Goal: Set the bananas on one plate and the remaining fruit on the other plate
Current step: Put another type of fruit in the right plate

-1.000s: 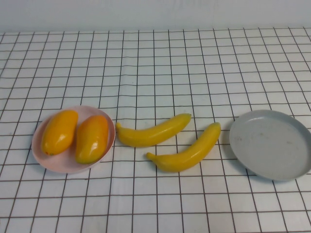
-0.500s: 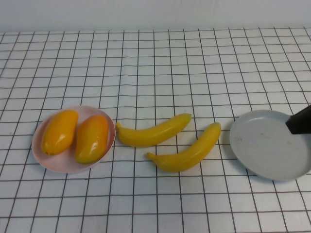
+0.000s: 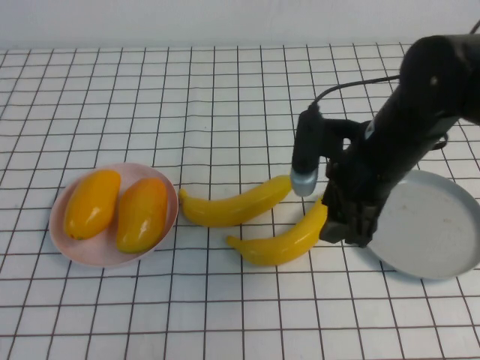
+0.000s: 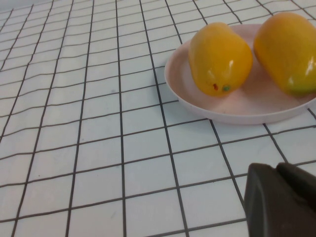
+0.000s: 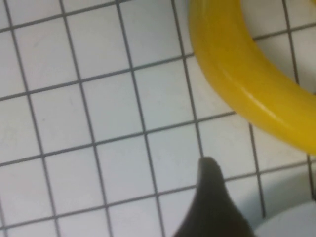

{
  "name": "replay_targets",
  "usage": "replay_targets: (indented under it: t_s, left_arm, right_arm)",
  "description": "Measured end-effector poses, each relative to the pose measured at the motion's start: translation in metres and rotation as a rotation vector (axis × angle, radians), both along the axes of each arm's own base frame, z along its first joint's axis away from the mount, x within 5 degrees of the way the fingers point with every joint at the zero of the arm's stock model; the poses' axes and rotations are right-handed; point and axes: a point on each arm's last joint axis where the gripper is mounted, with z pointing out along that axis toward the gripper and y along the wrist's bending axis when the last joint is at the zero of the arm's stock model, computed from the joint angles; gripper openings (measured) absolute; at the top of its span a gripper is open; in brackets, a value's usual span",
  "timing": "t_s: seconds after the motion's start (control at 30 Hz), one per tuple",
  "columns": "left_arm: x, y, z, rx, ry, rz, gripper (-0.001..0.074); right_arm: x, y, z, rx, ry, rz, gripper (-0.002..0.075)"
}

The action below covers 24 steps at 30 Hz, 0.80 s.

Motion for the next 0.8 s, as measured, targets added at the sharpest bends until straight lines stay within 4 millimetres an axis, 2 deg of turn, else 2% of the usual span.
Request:
replay_targets:
  t_s: [0.1, 0.23, 0.43, 0.57, 0.67, 0.77, 0.8]
  left_arm:
    - [0.0, 0.0, 0.0, 0.0, 0.0, 0.0, 0.0]
    - [0.0, 0.0, 0.0, 0.0, 0.0, 0.0, 0.0]
    - [0.0, 0.0, 0.0, 0.0, 0.0, 0.0, 0.0]
    - [0.0, 0.0, 0.0, 0.0, 0.0, 0.0, 0.0]
    - [0.0, 0.0, 0.0, 0.0, 0.0, 0.0, 0.0]
    - [0.0, 0.0, 0.0, 0.0, 0.0, 0.0, 0.0]
    - [0.0, 0.0, 0.0, 0.0, 0.0, 0.0, 0.0]
  right_arm:
    - [0.008, 0.019, -0.013, -0.014, -0.035, 0.116, 0.0441]
    - [0.011, 0.039, -0.033, -0.028, -0.067, 0.237, 0.0461]
    - [0.018, 0.05, -0.069, -0.062, -0.028, 0.296, 0.0463]
    - [0.023, 0.053, -0.079, -0.063, -0.032, 0.292, 0.0463]
    - [0.026, 0.055, -0.084, -0.058, -0.049, 0.285, 0.0433]
    - [0.028, 0.056, -0.083, -0.052, -0.064, 0.282, 0.0324]
    - [0.028, 0.056, -0.081, -0.05, -0.058, 0.269, 0.0318]
